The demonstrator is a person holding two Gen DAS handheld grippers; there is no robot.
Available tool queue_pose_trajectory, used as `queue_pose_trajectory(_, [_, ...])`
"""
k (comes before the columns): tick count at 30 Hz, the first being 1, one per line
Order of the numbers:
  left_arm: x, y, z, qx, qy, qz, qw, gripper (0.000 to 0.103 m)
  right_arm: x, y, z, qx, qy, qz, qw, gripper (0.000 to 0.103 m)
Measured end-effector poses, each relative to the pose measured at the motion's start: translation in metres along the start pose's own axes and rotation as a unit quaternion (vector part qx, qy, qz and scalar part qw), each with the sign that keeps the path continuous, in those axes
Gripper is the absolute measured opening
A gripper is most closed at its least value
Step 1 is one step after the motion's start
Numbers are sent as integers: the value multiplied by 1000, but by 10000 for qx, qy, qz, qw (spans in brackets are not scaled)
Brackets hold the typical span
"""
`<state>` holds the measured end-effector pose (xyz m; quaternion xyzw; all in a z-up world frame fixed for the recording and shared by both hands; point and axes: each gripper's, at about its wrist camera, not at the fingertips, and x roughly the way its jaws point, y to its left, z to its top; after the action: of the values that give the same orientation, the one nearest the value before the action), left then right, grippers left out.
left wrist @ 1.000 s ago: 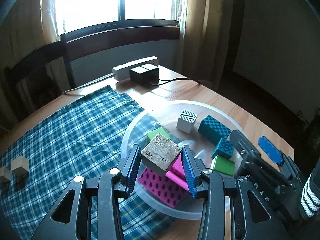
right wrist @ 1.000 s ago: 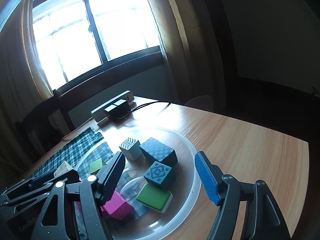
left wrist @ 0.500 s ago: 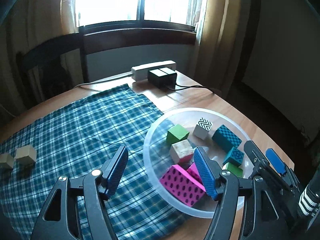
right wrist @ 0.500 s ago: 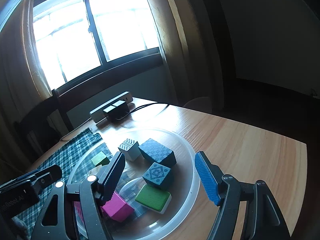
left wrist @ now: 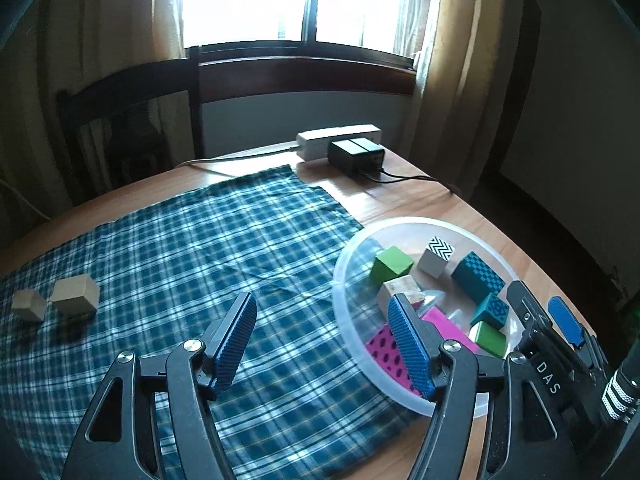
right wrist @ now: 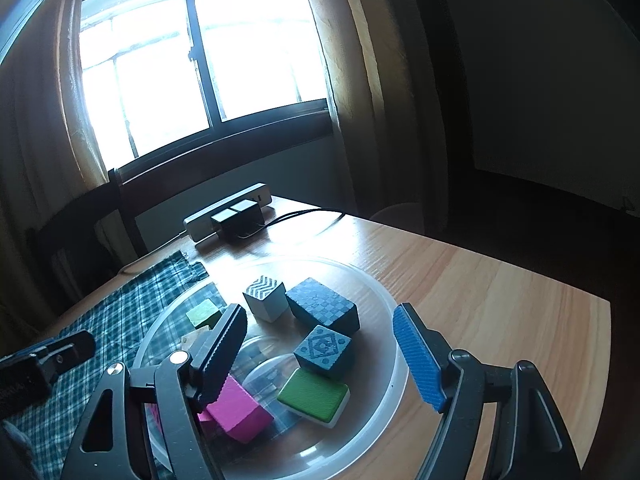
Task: Organize rigid objects
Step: 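Move both open grippers back over the cloth toward the remaining wooden blocks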
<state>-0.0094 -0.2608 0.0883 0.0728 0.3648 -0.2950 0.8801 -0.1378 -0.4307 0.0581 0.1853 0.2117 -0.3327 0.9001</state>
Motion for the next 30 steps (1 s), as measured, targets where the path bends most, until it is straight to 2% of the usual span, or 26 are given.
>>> queue_pose_trajectory(14, [-25,35,-2,-268,-212,262,9991,72,-4,6,-2,-96,-145,-107,9998,79])
queue_pose_trajectory(18, [-31,48,-2,-400,-269,370,9982,82,-6,16,-7,-185,-63,-8,9998,80])
queue_pose_trajectory(30, [-52,87,-2,-718,-442,617,9945,82,-21,58,-22,-671,-62,340,9972,84])
